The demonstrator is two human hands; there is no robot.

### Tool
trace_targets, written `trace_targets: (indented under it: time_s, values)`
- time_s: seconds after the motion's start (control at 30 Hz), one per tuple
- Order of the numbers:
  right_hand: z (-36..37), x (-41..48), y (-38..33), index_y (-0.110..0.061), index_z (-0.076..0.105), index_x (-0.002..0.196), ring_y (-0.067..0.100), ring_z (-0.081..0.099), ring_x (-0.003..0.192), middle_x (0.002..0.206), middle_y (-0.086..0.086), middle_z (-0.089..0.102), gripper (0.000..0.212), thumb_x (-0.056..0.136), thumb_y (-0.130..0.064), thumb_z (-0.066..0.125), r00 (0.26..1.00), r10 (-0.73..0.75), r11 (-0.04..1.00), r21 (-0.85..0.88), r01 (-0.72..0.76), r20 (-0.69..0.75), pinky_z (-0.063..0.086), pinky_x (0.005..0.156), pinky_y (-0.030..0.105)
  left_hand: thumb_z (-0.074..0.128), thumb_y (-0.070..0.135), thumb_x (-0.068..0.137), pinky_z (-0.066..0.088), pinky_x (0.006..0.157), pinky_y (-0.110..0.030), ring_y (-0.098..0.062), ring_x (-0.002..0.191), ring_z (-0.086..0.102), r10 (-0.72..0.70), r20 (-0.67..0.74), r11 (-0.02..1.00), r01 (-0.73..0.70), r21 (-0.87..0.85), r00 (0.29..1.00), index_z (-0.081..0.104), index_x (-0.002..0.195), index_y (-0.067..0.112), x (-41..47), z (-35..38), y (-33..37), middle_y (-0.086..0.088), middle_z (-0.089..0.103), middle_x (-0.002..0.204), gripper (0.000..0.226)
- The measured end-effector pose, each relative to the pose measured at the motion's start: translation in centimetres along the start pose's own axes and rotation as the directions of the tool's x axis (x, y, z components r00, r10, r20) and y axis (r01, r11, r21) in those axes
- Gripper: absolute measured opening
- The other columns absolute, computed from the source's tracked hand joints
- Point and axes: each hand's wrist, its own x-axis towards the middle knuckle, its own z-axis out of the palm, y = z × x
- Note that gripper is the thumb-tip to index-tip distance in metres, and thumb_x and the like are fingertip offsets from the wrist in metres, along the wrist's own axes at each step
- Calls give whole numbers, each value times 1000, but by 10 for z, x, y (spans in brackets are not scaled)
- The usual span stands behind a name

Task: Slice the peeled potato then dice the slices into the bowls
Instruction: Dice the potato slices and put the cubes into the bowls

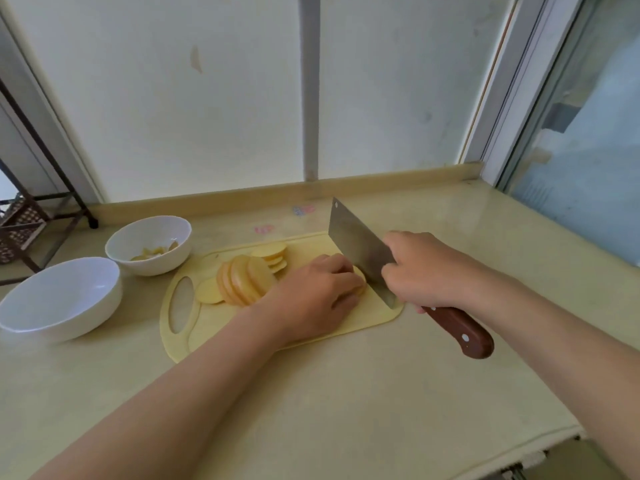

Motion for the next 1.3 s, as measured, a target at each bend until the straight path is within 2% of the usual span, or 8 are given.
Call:
trace_targets:
  time_s: [0.13, 0.27, 0.43, 0.63, 0.9, 1.07, 1.23, 1.3]
  values:
    - [2, -2, -3, -15, 43, 89, 20, 65, 51, 83, 10, 59, 5, 93, -13, 43, 1000, 5, 999, -35, -5, -24, 43, 46, 26, 39, 42, 91, 50, 80, -39, -26, 90, 56, -11, 7, 1000, 11, -6, 1000, 69, 102, 13, 1, 3, -1, -5, 59, 106, 43]
    - [3, -2, -8, -13, 43, 88, 21, 65, 51, 83, 10, 58, 6, 94, -13, 43, 999, 25, 997, -71, -28, -43, 41, 45, 25, 46, 37, 93, 49, 79, -40, -24, 91, 54, -4, 18, 1000, 4, -11, 1000, 69, 99, 13, 2, 5, -5, -5, 58, 105, 33]
    - [0, -9, -11, -14, 46, 92, 24, 71, 58, 88, 10, 59, 3, 94, -15, 43, 998, 51, 997, -63, -54, -48, 46, 49, 28, 33, 35, 97, 49, 78, -40, -25, 90, 53, 72, 20, 995, -73, 67, 997, 67, 101, 12, 2, 5, -6, -6, 58, 103, 42]
    - [2, -16, -14, -17, 43, 91, 22, 70, 56, 87, 10, 60, 4, 95, -17, 42, 999, 38, 997, -64, -39, -25, 46, 48, 28, 40, 29, 100, 45, 83, -36, -26, 90, 52, 99, 28, 992, -101, 70, 995, 65, 108, 13, 1, 1, -4, -6, 57, 106, 30]
    - [-8, -6, -13, -20, 42, 92, 21, 69, 59, 89, 8, 58, 8, 100, -17, 40, 998, -4, 991, -137, 12, 63, 49, 49, 29, 48, 33, 99, 42, 89, -35, -22, 102, 47, -73, 75, 996, 68, 66, 994, 60, 111, 15, 12, 0, 4, -3, 50, 109, 25]
    - [-19, 13, -5, -25, 34, 87, 27, 69, 56, 81, 21, 71, 17, 99, -13, 32, 981, 20, 996, -87, -3, 192, 56, 56, 34, 47, 36, 100, 46, 83, -39, -24, 95, 48, -165, 13, 977, 162, 136, 986, 62, 106, 16, 19, 4, 7, -4, 51, 102, 26]
    - [-15, 23, 5, -21, 41, 112, 28, 63, 54, 87, 20, 66, 16, 98, -16, 36, 992, -23, 995, -94, 34, 124, 57, 52, 37, 50, 38, 97, 49, 77, -40, -25, 91, 52, -164, -58, 971, 172, 164, 985, 66, 101, 15, 26, 9, 6, -4, 55, 97, 28]
    - [-15, 23, 9, -23, 42, 104, 25, 61, 50, 85, 17, 62, 8, 100, -18, 37, 993, -51, 990, -128, 65, 110, 56, 49, 36, 53, 37, 95, 49, 72, -41, -26, 85, 52, -154, -99, 973, 168, 157, 983, 67, 94, 14, 26, 13, 3, -5, 55, 91, 27]
